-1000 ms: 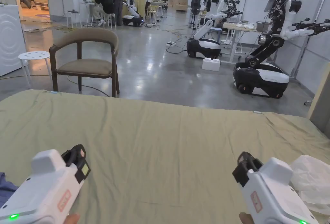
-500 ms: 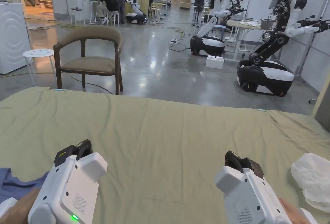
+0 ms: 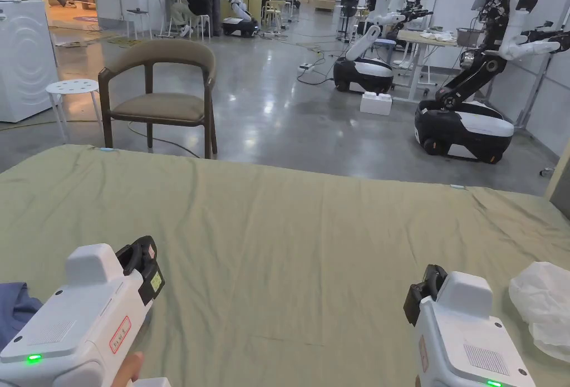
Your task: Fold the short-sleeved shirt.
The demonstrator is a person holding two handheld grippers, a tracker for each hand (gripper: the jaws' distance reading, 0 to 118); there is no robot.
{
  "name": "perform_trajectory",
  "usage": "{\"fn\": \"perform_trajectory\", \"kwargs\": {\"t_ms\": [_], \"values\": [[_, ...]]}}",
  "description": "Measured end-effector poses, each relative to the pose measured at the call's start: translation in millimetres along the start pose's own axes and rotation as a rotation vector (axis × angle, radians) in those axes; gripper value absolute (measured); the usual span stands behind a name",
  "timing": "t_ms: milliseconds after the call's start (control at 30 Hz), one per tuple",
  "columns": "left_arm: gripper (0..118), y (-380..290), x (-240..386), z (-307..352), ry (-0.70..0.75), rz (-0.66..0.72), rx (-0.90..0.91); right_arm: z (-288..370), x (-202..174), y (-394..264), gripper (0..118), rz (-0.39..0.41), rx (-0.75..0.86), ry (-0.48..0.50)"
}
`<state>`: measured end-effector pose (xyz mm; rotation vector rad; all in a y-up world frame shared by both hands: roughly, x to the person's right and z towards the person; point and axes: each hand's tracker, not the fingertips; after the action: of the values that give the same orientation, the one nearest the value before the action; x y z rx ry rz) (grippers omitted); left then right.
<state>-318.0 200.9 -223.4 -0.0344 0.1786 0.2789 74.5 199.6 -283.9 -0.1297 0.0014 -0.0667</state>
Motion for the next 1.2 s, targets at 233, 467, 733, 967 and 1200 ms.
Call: {"fn": "perform_trajectory", "kwargs": {"t_ms": [233,467,733,967,1200], "values": [[0,19,-14,25,0.009,-0.093,-0.043,-1,-4,2,2,-0.04,-0.032,0.02],[0,33,-120,34,0.215,-0.103,-0.302,-9,-19,-9,2,0.025,-0.072,0.052],[18,-4,-253,24,0.274,0.026,-0.655,-20,-42,-35,2,0.061,-0.151,0.08],[86,-62,-277,-5,0.271,0.032,-0.833,-21,-59,-49,2,0.105,-0.188,0.105],[80,-105,-257,-28,0.355,-0.168,-0.914,-21,-59,-52,2,0.102,-0.208,0.093]]}}
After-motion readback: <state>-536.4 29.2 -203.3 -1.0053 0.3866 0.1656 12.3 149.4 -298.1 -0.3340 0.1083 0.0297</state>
